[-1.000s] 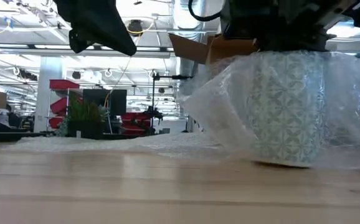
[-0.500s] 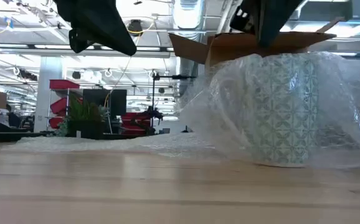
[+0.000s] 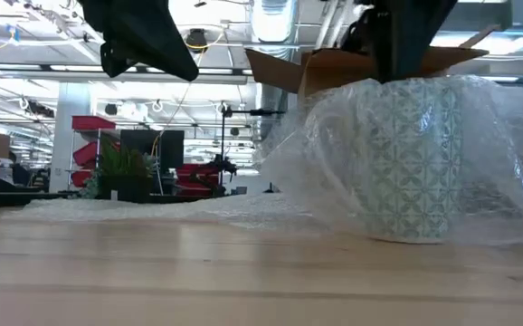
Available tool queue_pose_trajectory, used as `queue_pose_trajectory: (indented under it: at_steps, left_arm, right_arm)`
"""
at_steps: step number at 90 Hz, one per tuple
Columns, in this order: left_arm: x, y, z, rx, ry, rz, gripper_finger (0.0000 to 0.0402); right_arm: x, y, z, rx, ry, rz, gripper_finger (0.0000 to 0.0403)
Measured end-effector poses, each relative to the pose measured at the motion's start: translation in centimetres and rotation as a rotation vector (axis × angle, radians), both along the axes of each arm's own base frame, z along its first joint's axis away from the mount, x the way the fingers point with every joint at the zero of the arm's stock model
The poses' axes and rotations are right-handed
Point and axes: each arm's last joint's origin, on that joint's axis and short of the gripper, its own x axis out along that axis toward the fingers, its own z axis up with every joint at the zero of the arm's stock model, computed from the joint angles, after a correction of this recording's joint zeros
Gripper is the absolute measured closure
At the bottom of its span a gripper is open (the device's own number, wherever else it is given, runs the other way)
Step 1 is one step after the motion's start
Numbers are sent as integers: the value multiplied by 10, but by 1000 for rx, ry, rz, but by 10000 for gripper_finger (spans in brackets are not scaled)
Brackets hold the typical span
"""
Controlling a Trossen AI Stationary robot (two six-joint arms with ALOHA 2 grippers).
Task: Wrap mug
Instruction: Put the wrapped blue patterned mug into the brown cardboard box
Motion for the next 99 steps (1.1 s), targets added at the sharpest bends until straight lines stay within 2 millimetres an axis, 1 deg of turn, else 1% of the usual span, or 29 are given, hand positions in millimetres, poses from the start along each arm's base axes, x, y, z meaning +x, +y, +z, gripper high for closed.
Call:
queue_pose_trajectory:
  at_steps: [14,28,41,55,65,74,84,95,99]
  left_arm:
    - [0,0,0,-2,0,0,402]
    - [0,0,0,-3,1,-3,402]
    - [0,0,0,3,3,-9,402]
    - [0,0,0,3,3,-9,402]
    - [0,-1,0,3,3,-9,402]
    - [0,0,0,3,3,-9,402]
    - [0,-1,0,3,3,-9,402]
    - [0,-1,0,3,3,-9,402]
    - [0,-1,0,4,3,-9,402]
  right_arm:
    - [0,-3,-4,-81,-19,-36,216]
    - [0,-9,-20,-81,-25,-97,184]
    - [-1,-12,-40,-38,-34,-108,180]
    - [-3,-13,-60,-17,-68,-118,190]
    - [-5,-11,-71,29,-86,-132,208]
    - [-7,-10,-76,49,-81,-149,240]
    - [-8,-10,-80,58,-85,-149,292]
    - [-9,-8,-80,61,-84,-162,368]
    - [-8,-6,-78,58,-89,-163,383]
